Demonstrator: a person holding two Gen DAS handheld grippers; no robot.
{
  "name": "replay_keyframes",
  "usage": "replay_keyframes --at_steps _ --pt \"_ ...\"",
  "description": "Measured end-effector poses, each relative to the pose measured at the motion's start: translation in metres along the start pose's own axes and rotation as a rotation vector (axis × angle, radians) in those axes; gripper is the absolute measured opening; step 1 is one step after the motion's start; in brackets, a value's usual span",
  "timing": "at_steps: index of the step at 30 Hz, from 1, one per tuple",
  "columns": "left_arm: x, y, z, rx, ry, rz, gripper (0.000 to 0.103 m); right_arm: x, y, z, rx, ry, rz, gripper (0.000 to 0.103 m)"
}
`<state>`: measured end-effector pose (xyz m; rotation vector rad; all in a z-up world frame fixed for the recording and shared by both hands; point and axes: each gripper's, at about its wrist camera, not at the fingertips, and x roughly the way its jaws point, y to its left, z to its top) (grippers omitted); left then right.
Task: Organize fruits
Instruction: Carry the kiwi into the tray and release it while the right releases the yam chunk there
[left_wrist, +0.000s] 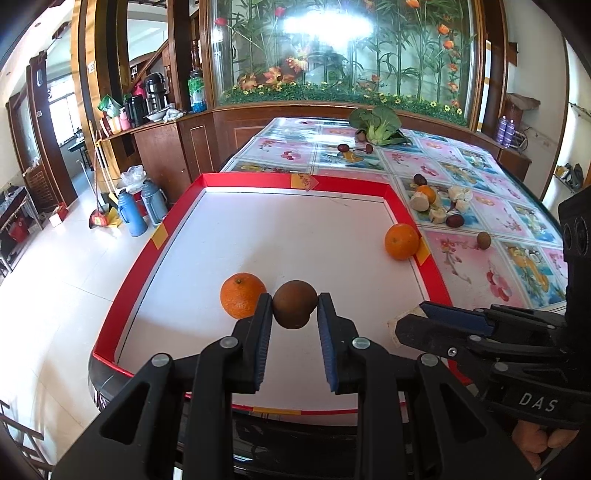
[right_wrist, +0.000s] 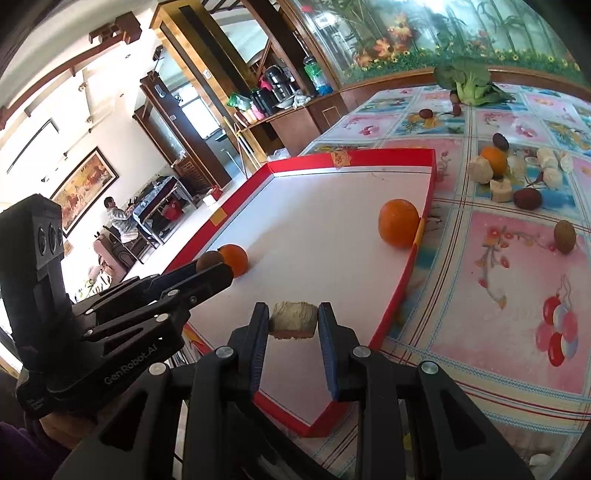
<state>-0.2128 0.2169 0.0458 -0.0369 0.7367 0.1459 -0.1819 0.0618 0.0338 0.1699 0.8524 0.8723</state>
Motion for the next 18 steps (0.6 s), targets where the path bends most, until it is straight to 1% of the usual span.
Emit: replay_keyframes --at_steps 9,15,18 --pt "0.01 0.002 -0.006 -0.004 0.041 0.025 0.027 0.005 0.004 -0.002 -0.021 0.029 -0.035 0.026" --pt "0.013 0.001 -0.008 0.002 0.049 0.062 0.027 0.005 0.004 -0.001 -0.014 0.035 -0.027 0.027" --pt "0.015 0.001 -0.008 0.005 0.051 0.084 0.027 0.004 0.001 -0.002 0.0 0.037 -0.008 0.027"
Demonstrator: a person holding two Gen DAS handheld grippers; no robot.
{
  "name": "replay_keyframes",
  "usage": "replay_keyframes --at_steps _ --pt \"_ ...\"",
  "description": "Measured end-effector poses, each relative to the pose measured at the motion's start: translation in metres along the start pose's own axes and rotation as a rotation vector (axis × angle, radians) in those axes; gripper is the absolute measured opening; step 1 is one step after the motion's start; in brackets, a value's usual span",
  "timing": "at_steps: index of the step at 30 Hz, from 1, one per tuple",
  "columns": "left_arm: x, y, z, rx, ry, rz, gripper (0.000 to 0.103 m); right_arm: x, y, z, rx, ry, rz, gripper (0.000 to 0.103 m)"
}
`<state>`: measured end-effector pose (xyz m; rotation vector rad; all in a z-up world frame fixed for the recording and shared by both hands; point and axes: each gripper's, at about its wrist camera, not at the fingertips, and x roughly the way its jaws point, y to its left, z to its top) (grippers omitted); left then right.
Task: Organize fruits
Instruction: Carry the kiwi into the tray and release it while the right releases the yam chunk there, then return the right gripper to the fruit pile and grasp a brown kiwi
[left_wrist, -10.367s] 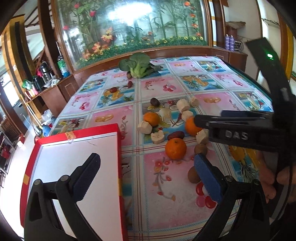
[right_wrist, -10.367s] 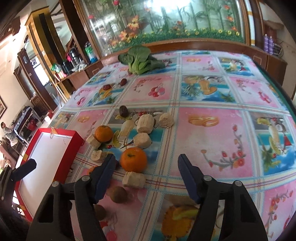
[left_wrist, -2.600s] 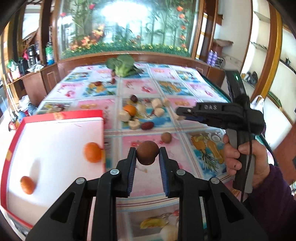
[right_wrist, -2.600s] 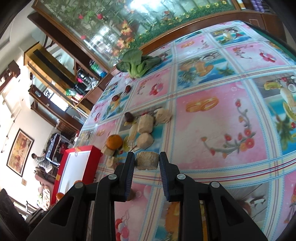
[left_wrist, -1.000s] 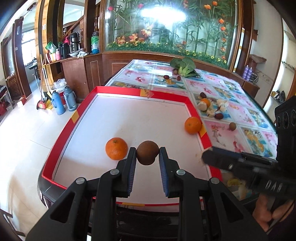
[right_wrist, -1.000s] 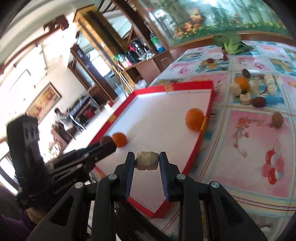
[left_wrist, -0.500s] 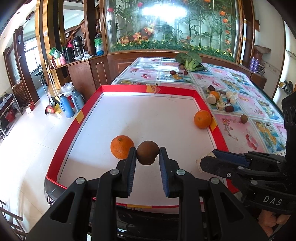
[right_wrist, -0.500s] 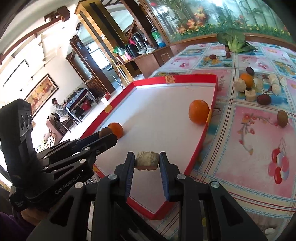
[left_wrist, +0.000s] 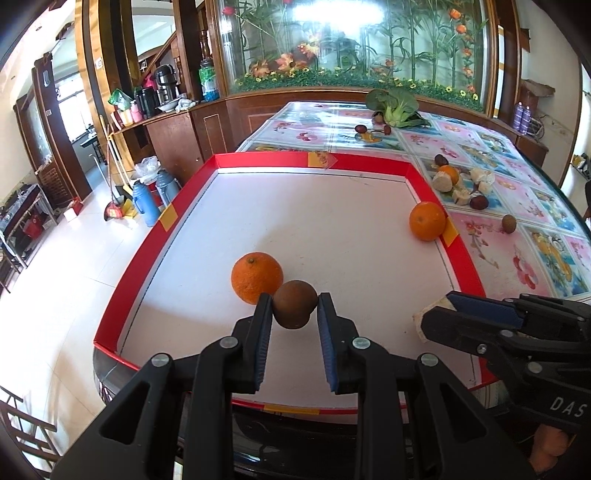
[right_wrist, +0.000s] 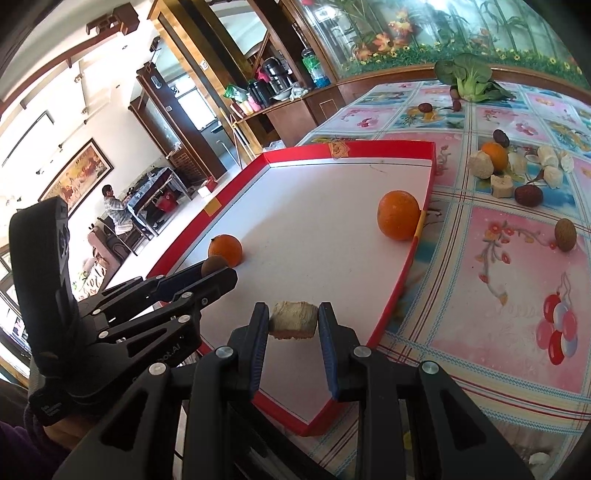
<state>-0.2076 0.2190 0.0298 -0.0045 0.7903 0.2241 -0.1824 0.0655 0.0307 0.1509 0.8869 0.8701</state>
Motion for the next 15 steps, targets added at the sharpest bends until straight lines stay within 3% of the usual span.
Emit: replay_keyframes --at_steps 3,4,5,15 --pt "-0.001 0.0 0.0 0.004 -0.011 0.033 0.043 -0.003 -0.006 0.0 0.03 -0.006 0.039 0.03" --pt "-0.001 0.0 0.0 0.002 -0.015 0.049 0.059 -0.005 -0.009 0.0 0.042 -0.014 0.052 0.031" --pt "-0.003 0.0 0.0 -0.002 -0.03 0.069 0.066 -0.007 -0.011 0.001 0.048 -0.021 0.067 0.034" --pt "-0.016 -0.006 0.005 0.027 -0.092 0.106 0.075 -0.017 -0.028 0.001 0.146 -0.064 0.125 0.042"
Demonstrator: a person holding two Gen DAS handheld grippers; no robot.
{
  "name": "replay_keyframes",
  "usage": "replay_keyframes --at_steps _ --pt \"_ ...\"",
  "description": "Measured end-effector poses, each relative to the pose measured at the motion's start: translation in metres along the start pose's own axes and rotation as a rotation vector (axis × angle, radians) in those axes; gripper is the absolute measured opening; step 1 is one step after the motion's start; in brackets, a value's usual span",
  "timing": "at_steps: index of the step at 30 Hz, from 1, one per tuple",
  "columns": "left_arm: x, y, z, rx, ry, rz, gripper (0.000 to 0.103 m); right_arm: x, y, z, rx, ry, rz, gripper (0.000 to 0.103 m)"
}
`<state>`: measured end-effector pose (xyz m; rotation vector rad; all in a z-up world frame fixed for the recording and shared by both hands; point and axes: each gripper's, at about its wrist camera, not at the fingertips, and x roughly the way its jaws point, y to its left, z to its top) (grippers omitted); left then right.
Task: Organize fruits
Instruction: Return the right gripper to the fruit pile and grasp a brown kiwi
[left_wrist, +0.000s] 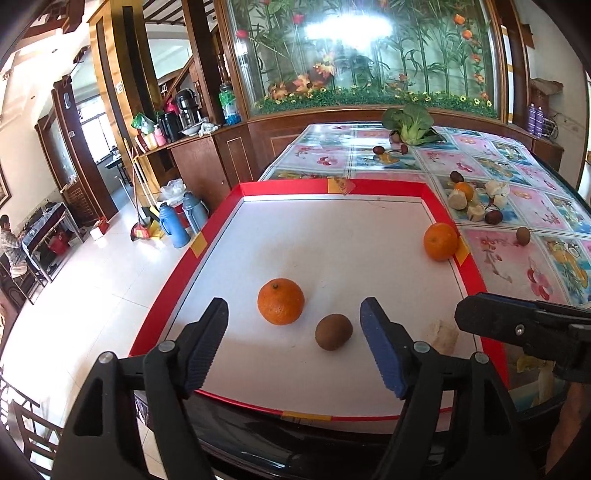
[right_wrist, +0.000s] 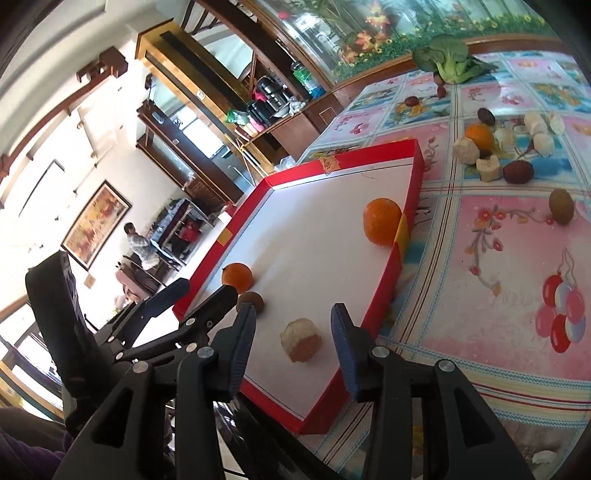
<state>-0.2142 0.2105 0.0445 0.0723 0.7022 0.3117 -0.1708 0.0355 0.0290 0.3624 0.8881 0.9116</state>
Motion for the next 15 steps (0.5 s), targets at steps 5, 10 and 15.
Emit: replay_keyframes --at_steps 5,10,15 --pt "-0.007 -0.0056 0.0026 0.016 -0.021 -0.002 0.076 -0.0006 0.0022 -0.0013 -0.005 -0.004 -0.004 0.042" --pt "-0.0096 -0.0093 0.0035 0.024 -0.03 -0.007 0.076 -0.0016 0.0027 -0.0034 0.0 -0.004 0.001 0.042" --pt "-0.0097 -0.0101 0.0039 0.025 -0.028 -0.007 0.076 -0.0022 0.0029 -0.003 -0.002 -0.005 0.001 0.042"
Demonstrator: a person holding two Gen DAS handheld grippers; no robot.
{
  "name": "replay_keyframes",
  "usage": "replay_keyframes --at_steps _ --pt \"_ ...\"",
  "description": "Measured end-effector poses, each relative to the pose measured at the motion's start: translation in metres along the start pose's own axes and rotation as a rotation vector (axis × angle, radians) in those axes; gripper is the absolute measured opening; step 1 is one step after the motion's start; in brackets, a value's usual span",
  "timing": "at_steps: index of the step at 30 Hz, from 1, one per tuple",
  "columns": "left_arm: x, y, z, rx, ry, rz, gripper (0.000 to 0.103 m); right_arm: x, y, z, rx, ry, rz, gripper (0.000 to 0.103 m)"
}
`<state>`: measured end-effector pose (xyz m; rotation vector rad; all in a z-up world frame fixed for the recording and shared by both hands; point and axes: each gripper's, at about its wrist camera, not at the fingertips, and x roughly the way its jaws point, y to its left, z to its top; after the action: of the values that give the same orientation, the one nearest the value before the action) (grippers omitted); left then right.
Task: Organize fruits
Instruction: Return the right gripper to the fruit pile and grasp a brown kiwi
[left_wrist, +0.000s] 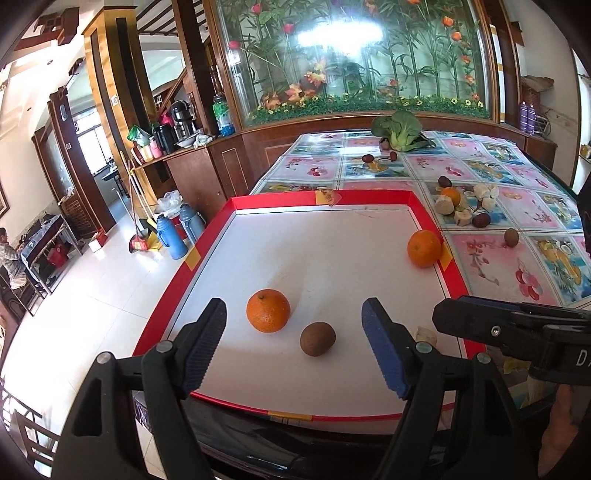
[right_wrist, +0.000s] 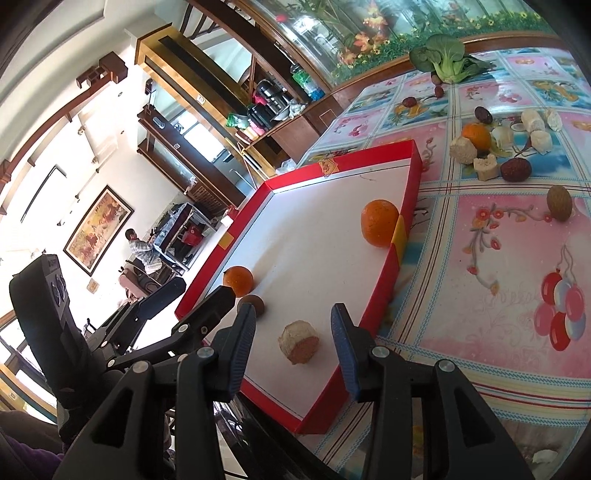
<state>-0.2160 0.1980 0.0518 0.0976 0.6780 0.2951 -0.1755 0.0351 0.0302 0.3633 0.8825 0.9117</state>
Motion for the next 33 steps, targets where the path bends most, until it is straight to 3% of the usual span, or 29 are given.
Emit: replay_keyframes --at_steps 27,33 --pt "0.007 -0.017 -0.002 0.041 0.017 -0.023 0.079 -0.005 -0.001 0.002 -0.006 -0.01 0.027 0.042" --pt "0.004 -0.011 0.004 0.02 0.004 -0.027 0.079 -0.062 -0.026 0.013 -0.071 -0.159 -0.133 0.042"
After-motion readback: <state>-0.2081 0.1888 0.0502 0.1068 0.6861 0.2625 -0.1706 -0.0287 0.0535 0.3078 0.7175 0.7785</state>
